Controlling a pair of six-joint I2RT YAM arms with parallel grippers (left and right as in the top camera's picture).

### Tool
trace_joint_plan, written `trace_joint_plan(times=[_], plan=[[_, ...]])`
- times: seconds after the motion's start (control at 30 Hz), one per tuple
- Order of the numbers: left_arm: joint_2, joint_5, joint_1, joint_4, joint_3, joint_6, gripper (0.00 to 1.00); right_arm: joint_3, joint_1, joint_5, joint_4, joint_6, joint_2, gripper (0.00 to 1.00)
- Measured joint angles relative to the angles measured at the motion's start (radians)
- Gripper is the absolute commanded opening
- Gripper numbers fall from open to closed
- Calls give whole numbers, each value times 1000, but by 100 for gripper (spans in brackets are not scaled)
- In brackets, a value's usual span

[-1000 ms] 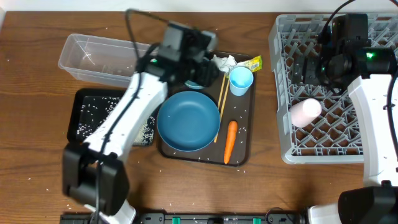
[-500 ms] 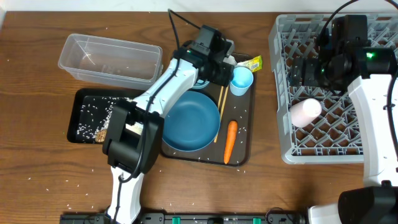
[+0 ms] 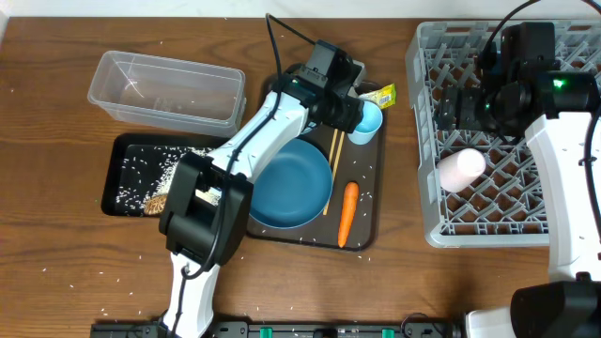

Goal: Sort waste into correct bins and load items into the dishwasher rack
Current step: 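Reach the left gripper to the light-blue cup and grasp it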

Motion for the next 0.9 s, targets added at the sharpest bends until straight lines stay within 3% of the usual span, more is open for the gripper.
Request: trace_joint_plan(times=[0.37,0.63,0.9], plan=[[38,-3,-21,2,0,-16,8,0,0,0,-4,-8,0,99],[38,11,-21,-13,0,-14,6,0,0,0,-4,-16,0,99],[31,138,-8,-27,0,-15,6,0,0,0,-5,-28,0,99]])
